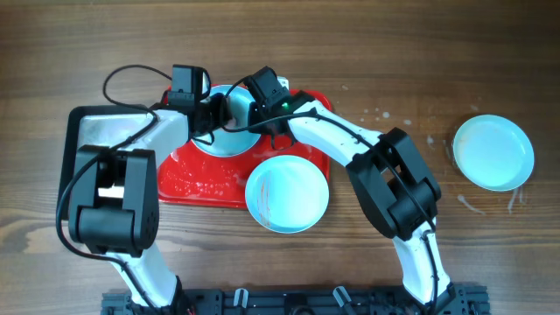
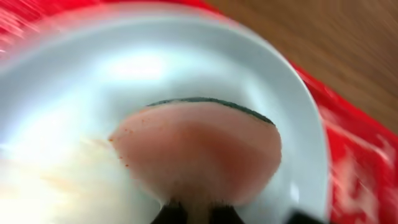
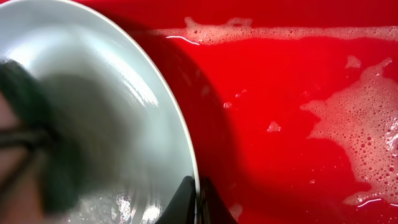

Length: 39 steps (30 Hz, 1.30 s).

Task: Clean dirty plates on tray and stack at the side
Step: 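Scrub the plate surface with the sponge in circles using the left gripper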

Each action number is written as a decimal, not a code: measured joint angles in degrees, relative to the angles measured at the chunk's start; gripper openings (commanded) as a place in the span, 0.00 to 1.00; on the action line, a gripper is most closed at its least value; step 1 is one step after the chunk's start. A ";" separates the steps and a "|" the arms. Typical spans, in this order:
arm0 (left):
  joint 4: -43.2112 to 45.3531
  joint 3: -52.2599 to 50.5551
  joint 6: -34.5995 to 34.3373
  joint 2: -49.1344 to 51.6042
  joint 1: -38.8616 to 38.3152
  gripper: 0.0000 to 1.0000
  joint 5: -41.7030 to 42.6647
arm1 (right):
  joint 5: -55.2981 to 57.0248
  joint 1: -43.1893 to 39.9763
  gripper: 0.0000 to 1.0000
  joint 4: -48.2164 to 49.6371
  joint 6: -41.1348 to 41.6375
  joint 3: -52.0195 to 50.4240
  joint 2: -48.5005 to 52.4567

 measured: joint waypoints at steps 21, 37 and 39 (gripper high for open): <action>-28.30 3.98 2.10 -2.58 1.11 0.04 -15.45 | -2.38 0.90 0.04 0.07 -1.53 -0.04 0.04; -13.53 0.61 6.86 -0.35 2.60 0.04 15.82 | -2.49 0.74 0.04 0.28 -1.49 -0.04 0.04; -13.90 1.22 5.31 -0.37 2.71 0.04 12.90 | -2.64 0.76 0.04 0.33 -1.44 -0.04 0.04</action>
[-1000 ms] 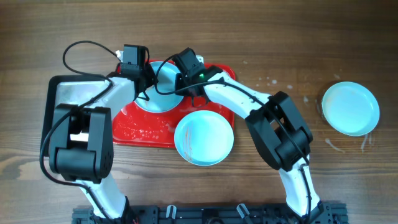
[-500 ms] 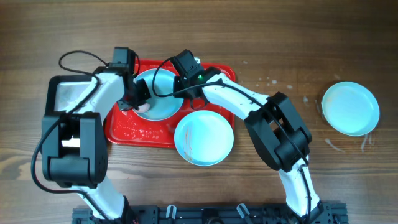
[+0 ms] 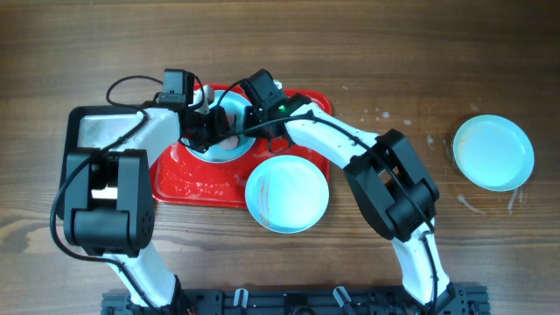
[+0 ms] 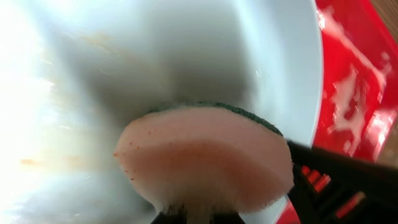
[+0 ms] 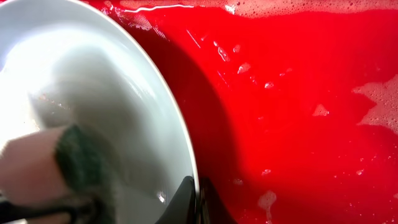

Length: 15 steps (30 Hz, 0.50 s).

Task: Clean dirty plates on tray and stack at the side
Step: 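Scrub the plate surface with the sponge in circles using the left gripper, then return the sponge to the basin with the left gripper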

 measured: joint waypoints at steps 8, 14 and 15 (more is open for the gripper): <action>-16.83 9.03 -2.05 0.04 2.78 0.04 -17.11 | -0.20 -0.02 0.04 -0.02 0.15 0.00 0.00; -32.81 20.92 -2.21 -2.16 6.64 0.04 -19.91 | -2.21 -0.74 0.04 -0.13 -0.13 -0.02 -0.02; -33.70 21.75 -2.10 -2.89 7.45 0.04 -19.91 | -2.75 -1.05 0.04 -0.28 -0.24 -0.02 -0.02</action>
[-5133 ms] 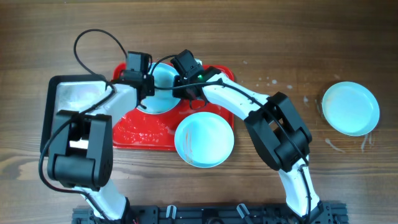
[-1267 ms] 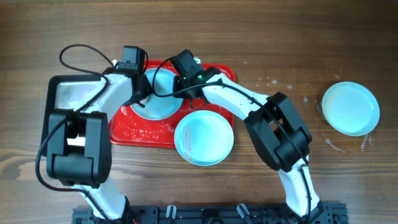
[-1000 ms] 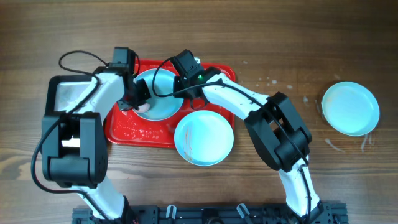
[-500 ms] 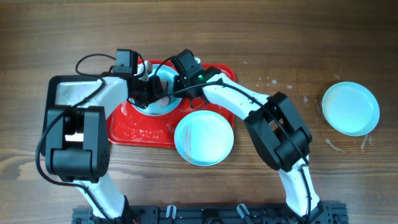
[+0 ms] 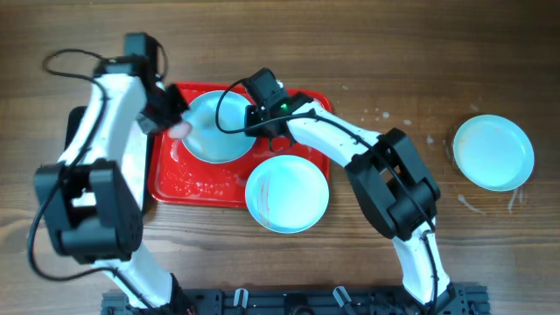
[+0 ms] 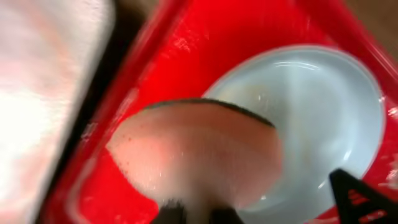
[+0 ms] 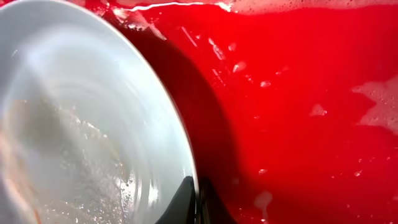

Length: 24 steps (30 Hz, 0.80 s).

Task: Clean dirty plates on tray and stack at the side
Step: 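Return the sponge to the basin with the left gripper, then lift the cleaned plate with the right gripper and carry it right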

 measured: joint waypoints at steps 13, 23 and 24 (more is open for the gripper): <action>-2.62 1.27 1.40 -3.69 3.78 0.04 1.77 | 20.41 -2.86 0.04 -13.35 -6.14 -1.90 -25.73; -2.62 1.27 1.42 -3.69 3.78 0.04 2.82 | 70.71 13.70 0.04 -14.34 -10.38 -4.00 -24.94; -2.60 1.27 1.42 -3.69 3.78 0.04 2.82 | 74.95 14.75 0.05 -13.62 -10.58 -4.15 -23.41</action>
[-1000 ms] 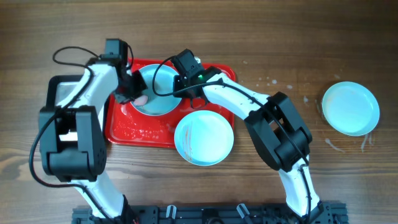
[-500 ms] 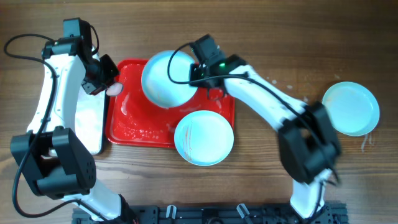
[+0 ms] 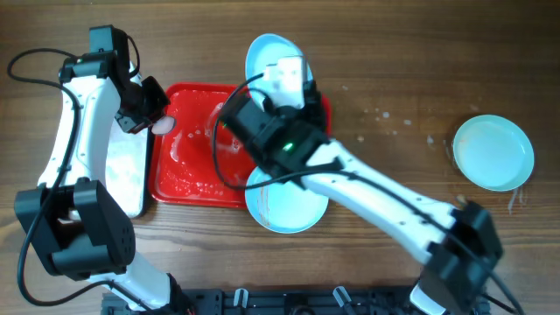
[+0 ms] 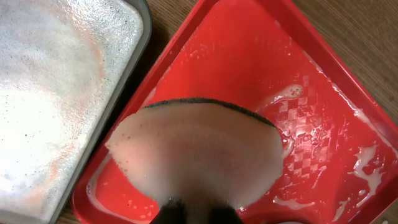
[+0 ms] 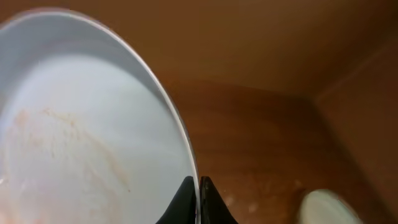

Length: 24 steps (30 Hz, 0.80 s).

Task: Clean dirty plates on tray and stack at the side
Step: 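Lift the cleaned plate with the right gripper and carry it right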

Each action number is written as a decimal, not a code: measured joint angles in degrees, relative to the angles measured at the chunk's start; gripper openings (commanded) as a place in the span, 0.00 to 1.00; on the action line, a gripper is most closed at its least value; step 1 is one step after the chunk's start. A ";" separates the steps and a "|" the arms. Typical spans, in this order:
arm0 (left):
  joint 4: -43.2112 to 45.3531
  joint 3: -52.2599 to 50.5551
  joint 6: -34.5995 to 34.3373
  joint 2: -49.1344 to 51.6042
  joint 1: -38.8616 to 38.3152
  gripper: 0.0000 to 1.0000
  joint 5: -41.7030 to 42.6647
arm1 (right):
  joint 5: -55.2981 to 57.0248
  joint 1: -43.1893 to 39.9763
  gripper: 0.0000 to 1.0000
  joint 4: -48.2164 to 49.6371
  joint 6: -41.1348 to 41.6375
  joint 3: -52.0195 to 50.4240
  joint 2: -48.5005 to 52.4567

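My right gripper is shut on the rim of a pale blue plate, held high over the wooden table; faint orange smears show on its face. In the overhead view this plate is above the far edge of the red tray. My left gripper is shut on a pink sponge with a green back, over the tray's left corner. A second plate lies at the tray's near right edge, partly under my right arm. A third plate rests at the far right.
A grey tray of foamy water stands left of the red tray, and shows in the left wrist view as the grey tray. Suds and water lie on the red tray floor. Drops mark the table near the right plate.
The plate in my right gripper was low over the red tray and is now raised high above the table. My left gripper has moved a little left with the sponge.
My right gripper held the plate by its rim on the red tray while the sponge in my left gripper pressed inside it, at two moments. Then the sponge was off the plate at the tray's left. Now the plate is lifted clear.
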 measured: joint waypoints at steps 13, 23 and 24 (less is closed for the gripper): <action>0.13 0.00 0.22 0.00 0.00 0.04 0.00 | 15.58 4.98 0.04 6.51 -6.32 -1.68 17.31; 0.26 0.00 0.37 0.00 0.00 0.04 0.00 | 13.99 4.07 0.04 13.18 -12.09 -1.77 7.89; 0.24 0.00 0.37 0.00 0.00 0.04 0.00 | 11.82 3.52 0.04 12.26 -11.98 -1.75 5.90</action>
